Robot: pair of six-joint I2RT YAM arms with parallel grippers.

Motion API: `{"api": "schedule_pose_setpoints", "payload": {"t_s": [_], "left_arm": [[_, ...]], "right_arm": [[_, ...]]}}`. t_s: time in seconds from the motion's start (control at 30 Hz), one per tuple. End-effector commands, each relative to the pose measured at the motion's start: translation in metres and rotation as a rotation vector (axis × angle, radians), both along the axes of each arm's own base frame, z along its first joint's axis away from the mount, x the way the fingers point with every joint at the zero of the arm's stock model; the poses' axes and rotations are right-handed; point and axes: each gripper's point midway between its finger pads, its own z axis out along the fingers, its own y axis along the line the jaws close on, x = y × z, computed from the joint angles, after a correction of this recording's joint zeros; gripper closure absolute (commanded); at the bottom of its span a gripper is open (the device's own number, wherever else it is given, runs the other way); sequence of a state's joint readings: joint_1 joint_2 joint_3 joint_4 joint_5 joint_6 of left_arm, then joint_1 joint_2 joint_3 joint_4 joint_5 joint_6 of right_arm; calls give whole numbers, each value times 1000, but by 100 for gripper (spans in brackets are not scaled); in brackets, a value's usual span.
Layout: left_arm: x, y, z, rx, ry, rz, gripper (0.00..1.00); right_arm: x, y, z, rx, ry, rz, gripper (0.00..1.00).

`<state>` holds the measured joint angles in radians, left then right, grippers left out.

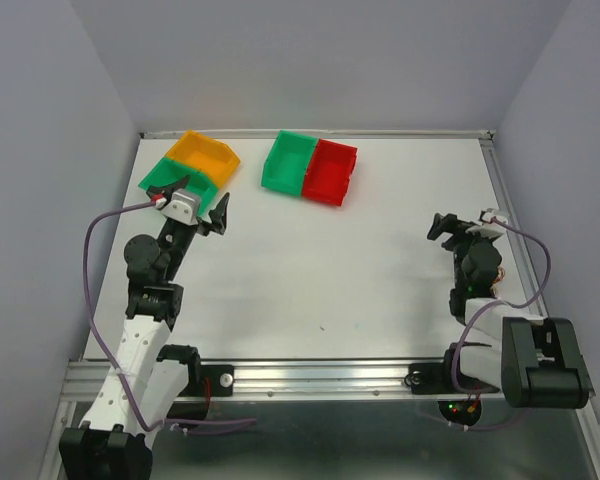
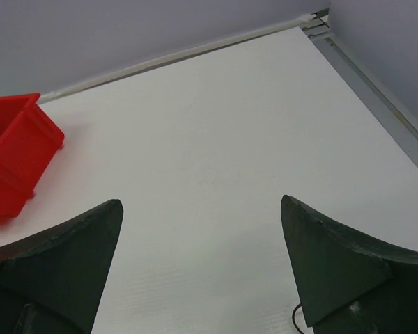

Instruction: Untangle the cables

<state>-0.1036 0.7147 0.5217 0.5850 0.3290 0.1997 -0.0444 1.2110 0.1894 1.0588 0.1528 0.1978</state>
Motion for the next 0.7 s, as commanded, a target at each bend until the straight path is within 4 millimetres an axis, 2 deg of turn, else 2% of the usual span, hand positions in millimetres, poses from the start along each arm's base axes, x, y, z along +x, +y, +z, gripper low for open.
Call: {"api": "schedule_pose_setpoints", "payload": {"t_s": [0.0, 0.07, 0.13, 0.17, 0.2, 0.23, 0.27, 0.3, 0.4, 0.5, 0.57, 0.6, 0.67], "left_arm": [[-7, -4, 10, 21, -60, -24, 1], [-5, -3, 8, 22, -54, -21, 1], [-3, -3, 6, 28, -46, -16, 1], [-3, -3, 6, 32, -47, -17, 1], [-3, -2, 6, 35, -46, -14, 1], [-2, -2, 6, 37, -45, -11, 1], [-1, -1, 5, 39, -45, -7, 1], [1, -1, 4, 40, -39, -4, 1], [3, -2, 2, 44, -30, -6, 1], [6, -4, -1, 52, -16, -19, 1], [7, -4, -2, 53, -9, -21, 1], [9, -4, -4, 55, -3, -19, 1], [9, -5, -4, 54, 1, -21, 1]], "right_arm": [[5, 11, 13, 17, 30, 56, 0], [3, 12, 12, 13, 40, 59, 0], [1, -5, 10, 39, 73, -43, 0], [-7, -15, -18, 58, 211, -115, 0], [-10, -25, -23, 130, 246, -201, 0], [-7, -43, -6, 171, 243, -323, 0], [-14, -46, -31, 169, 386, -343, 0], [-6, -43, -22, 206, 392, -333, 0], [-9, -39, -40, 248, 476, -307, 0], [-16, -54, -46, 245, 513, -396, 0], [-12, -63, -45, 260, 523, -426, 0], [-14, -60, -60, 268, 593, -406, 0], [-15, -68, -67, 261, 637, -448, 0]]}}
